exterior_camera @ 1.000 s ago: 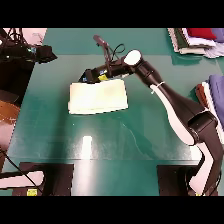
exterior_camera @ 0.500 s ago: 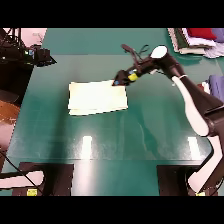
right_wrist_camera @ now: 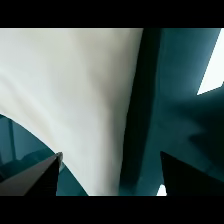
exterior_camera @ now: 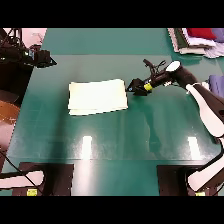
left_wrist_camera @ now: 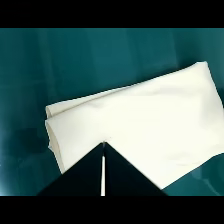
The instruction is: Fold the shirts.
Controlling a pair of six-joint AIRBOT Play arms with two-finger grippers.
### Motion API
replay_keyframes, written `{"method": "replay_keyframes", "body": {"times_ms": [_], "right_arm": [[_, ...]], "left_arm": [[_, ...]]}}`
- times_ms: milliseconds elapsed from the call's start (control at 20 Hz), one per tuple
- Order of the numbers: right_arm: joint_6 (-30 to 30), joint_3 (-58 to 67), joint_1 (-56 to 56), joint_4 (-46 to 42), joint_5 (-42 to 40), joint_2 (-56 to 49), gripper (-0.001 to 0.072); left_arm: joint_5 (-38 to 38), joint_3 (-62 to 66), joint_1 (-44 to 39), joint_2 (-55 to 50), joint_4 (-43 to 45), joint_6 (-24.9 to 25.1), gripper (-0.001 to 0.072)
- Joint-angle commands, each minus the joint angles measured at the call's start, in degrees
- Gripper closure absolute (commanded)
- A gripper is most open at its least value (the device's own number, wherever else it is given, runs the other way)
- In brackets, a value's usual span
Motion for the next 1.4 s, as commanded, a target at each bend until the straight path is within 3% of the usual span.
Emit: {"method": "replay_keyframes", "body": {"times_ms": [0, 200, 350, 400, 450, 700, 950, 1100, 1350], "right_arm": [[-1.3, 0.3, 2.0, 6.0, -3.3, -4.2, 0.0020], [-1.3, 7.6, 7.3, 5.9, -2.5, -9.9, 0.0031], [-1.4, 11.2, 10.3, 5.8, -2.7, -11.7, 0.0401], [-1.5, 11.9, 10.5, 5.6, -3.0, -11.6, 0.0588], [-1.9, 13.1, 10.5, 5.3, -2.8, -11.6, 0.0701], [-1.9, 18.7, 2.8, 4.9, 5.5, -7.3, 0.0702], [1.4, 18.7, -14.2, -7.4, 12.1, 4.4, 0.0702], [1.8, 18.7, -25.6, -11.6, 10.4, 10.2, 0.0702], [1.7, 18.7, -41.8, -11.1, 3.3, 12.5, 0.0702]], "left_arm": [[-0.1, 0.0, 0.0, 0.0, 0.0, 0.0, 0.0682], [-0.3, 0.0, 0.0, 0.0, 0.0, 0.0, 0.0681], [-1.8, 0.0, 0.0, 0.0, 0.0, 0.0, 0.0682], [-2.4, 0.0, -0.3, 0.0, 0.0, 0.0, 0.0682], [-2.8, 0.0, -0.9, 0.0, 0.2, 0.0, 0.0682], [-3.2, 0.0, -7.6, 0.0, 0.3, 0.0, 0.0682], [-1.3, 0.0, -14.3, 0.0, 0.2, 1.3, 0.0682], [-0.2, 0.0, -15.8, 0.0, -0.5, 1.2, 0.0682], [0.6, 0.0, -16.2, 0.0, -1.9, 0.9, 0.0682]]}}
